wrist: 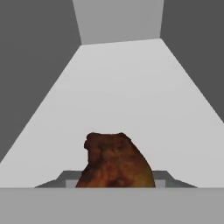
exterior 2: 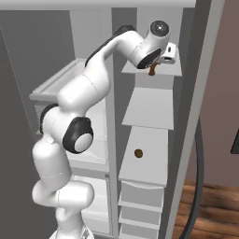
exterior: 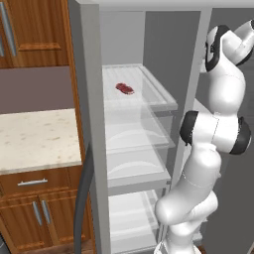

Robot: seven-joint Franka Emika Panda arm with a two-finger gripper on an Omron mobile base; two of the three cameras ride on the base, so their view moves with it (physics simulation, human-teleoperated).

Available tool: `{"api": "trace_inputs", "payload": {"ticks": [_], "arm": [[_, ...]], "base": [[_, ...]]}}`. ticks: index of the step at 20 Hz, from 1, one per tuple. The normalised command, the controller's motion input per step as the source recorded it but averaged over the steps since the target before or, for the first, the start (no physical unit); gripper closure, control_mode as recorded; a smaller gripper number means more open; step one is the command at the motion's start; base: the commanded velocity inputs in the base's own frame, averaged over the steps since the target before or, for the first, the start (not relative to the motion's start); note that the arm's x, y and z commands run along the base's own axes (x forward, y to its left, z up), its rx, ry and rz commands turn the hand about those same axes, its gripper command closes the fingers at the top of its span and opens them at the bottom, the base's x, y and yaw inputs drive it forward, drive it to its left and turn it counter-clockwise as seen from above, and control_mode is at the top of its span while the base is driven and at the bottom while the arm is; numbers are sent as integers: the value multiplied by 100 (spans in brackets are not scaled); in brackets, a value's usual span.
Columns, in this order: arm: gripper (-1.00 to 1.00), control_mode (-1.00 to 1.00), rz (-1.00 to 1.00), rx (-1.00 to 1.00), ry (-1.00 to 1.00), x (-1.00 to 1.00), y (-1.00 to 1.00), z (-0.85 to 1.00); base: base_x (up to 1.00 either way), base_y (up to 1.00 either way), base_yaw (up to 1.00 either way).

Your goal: There's a chicken drumstick in the fridge that needs to be moved to the freezer for freezing. Pick up the chicken drumstick from the fridge, place it on any shelf in the freezer, and close the fridge and freezer doors when done.

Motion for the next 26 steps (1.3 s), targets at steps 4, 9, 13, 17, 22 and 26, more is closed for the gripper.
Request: {"api": "trace_inputs", "payload": {"ticks": [4,9,13,17,22,26], "arm": [[100,-100,1,1,0,44,-9,0],[100,-100,4,5,0,44,-11,-2],[100,-100,5,2,0,36,-2,-13],[100,-100,3,2,0,41,-2,-8],[100,-100,0,0,0,31,0,-20],[100,-100,0,0,-14,-19,13,-89]], "base": [[0,0,0],[0,0,0],[0,0,0],[0,0,0],[0,0,0],[0,0,0]]}}
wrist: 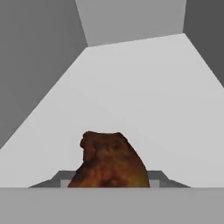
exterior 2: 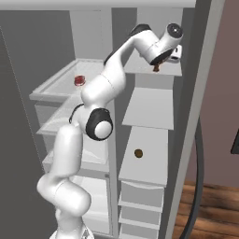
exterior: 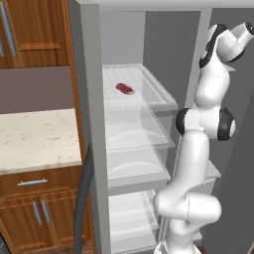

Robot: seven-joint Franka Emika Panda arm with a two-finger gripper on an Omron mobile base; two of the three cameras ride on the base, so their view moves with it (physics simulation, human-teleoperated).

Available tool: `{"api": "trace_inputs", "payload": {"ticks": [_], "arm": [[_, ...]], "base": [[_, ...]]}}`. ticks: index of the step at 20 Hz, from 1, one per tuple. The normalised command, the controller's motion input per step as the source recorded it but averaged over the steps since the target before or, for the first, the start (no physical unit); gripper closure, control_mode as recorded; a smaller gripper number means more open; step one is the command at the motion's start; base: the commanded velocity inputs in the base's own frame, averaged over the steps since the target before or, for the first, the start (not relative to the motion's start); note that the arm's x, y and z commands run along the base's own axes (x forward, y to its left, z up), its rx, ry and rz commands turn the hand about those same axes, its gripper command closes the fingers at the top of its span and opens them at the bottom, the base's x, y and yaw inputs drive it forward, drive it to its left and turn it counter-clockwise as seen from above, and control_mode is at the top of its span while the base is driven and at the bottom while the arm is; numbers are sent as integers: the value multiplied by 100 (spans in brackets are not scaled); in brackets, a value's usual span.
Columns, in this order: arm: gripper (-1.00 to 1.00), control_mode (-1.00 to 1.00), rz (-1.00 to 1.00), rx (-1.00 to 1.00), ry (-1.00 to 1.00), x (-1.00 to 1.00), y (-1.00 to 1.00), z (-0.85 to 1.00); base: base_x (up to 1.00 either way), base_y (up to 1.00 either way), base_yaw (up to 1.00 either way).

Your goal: There's a chicken drumstick in the fridge that needs to be moved to the freezer for freezing. Pick up the chicken drumstick from the fridge, place it on any shelf in the freezer, and close the fridge and freezer doors when done.

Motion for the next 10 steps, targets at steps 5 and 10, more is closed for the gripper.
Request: {"api": "trace_inputs", "payload": {"ticks": [5,10], "arm": [[-100,-100,0,0,-18,-34,15,-100],[-100,-100,0,0,-14,0,48,-100]], "base": [[0,0,0],[0,0,0]]}}
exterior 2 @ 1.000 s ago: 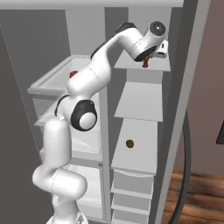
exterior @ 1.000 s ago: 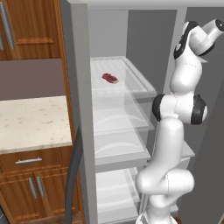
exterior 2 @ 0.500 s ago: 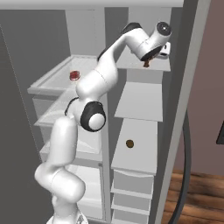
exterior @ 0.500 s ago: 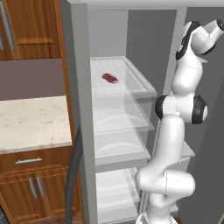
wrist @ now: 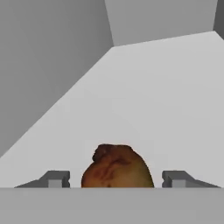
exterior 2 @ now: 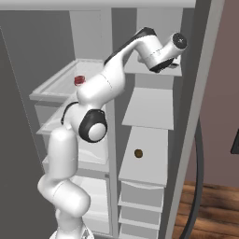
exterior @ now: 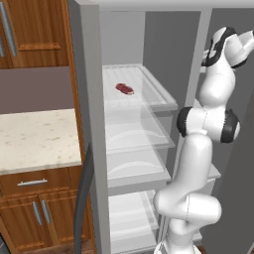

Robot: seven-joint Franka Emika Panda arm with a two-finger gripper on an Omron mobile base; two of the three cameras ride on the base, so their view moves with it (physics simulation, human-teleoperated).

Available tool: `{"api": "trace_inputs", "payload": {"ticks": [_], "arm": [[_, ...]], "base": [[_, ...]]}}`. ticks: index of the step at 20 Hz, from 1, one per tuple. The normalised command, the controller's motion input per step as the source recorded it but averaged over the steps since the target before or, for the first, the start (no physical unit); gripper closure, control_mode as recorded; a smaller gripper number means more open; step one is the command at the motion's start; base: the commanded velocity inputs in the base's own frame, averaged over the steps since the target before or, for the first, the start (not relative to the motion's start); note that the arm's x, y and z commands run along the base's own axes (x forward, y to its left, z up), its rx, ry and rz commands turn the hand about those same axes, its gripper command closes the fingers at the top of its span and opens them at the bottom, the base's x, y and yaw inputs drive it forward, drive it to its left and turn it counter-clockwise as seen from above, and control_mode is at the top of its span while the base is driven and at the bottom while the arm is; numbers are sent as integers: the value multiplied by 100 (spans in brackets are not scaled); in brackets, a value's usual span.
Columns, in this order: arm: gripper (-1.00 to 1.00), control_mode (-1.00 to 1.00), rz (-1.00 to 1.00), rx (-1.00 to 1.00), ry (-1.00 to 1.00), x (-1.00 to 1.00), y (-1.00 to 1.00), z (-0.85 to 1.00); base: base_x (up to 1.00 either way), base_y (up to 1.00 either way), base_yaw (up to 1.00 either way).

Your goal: There's a chicken drumstick in the fridge that needs to be moved to the freezer for freezing. Pick up the chicken drumstick from the fridge, place it on any shelf in the freezer, and close the fridge and freezer doors when done.

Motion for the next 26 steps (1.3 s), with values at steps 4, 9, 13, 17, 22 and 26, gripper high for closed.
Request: {"api": "trace_inputs", "payload": {"ticks": [4,9,13,17,22,26], "arm": [[-100,-100,0,0,-8,26,43,-59],[-100,-100,-3,0,3,44,16,0],[-100,-100,-6,0,6,15,0,12],[-100,-100,-6,-1,18,15,0,50],[-100,-100,-5,0,7,-5,-14,54],[-100,-100,0,0,-27,-80,-19,-5]], "base": [[0,0,0],[0,0,0],[0,0,0],[0,0,0],[0,0,0],[0,0,0]]}}
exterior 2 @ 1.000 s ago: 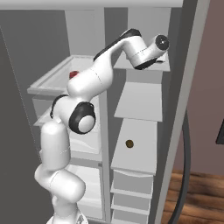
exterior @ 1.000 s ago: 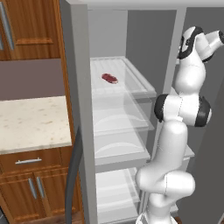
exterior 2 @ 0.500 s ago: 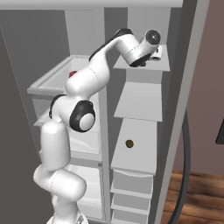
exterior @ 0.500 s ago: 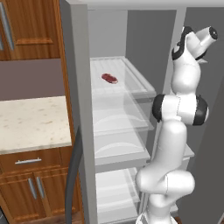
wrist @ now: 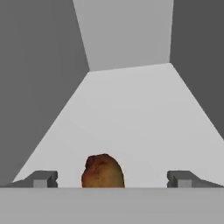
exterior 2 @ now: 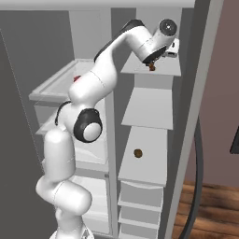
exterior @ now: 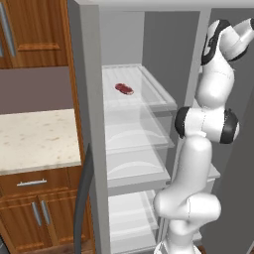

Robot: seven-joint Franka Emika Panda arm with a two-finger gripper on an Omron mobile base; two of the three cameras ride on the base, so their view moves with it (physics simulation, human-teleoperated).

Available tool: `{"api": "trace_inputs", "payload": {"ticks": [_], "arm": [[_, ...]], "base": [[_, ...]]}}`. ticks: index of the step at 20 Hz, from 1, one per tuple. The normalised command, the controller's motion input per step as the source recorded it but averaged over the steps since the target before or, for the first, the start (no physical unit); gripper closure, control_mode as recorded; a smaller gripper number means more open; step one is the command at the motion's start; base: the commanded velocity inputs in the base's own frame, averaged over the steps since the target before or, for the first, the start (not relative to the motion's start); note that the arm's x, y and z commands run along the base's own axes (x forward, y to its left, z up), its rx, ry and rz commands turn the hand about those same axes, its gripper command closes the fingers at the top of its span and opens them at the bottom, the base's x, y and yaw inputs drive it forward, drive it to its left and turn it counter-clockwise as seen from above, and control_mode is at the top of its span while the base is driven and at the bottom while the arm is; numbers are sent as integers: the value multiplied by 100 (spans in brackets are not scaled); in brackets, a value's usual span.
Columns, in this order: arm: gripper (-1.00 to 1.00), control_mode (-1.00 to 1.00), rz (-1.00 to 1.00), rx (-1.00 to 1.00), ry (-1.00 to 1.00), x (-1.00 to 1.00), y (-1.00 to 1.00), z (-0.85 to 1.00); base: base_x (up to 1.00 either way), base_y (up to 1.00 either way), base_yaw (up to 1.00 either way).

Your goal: There's a chicken drumstick in the fridge that needs to be moved to the freezer for freezing. Pick up the chicken drumstick from the fridge, place it on any shelf in the freezer, and close the fridge and freezer doors when done.

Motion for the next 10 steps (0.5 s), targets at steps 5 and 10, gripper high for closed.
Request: {"api": "trace_inputs", "payload": {"ticks": [5,10], "arm": [[-100,-100,0,0,-54,-100,0,-39],[-100,-100,0,-2,-51,-100,43,-71]], "base": [[0,0,0],[0,0,0]]}}
